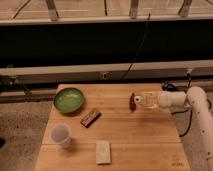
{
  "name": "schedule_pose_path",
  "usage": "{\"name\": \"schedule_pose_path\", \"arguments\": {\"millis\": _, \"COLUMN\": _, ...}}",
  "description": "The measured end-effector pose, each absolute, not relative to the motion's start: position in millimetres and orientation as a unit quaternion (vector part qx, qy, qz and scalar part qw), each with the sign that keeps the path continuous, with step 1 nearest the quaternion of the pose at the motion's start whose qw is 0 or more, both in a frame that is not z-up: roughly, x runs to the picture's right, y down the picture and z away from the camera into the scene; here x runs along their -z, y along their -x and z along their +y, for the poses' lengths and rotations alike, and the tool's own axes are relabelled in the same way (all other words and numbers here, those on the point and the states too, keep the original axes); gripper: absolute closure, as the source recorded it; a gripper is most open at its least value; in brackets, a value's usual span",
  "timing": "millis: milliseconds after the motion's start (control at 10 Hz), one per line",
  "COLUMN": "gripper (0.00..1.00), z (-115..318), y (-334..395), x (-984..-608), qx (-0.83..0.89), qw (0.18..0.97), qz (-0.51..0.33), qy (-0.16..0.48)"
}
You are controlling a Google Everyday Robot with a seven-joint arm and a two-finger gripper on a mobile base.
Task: Stand the bottle upright
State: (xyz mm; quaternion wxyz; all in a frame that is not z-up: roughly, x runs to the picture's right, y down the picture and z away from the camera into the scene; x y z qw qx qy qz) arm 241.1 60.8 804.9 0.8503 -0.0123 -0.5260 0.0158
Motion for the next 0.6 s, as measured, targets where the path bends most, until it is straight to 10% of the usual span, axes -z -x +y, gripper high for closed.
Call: {"name": "schedule_pose_path", "arguments": {"millis": 600, "gripper": 0.96, "z": 100.4, "y": -262.7, "x": -776.2, "qx": -0.112, "qw": 0.845, "qz": -0.518, "qy": 0.072}}
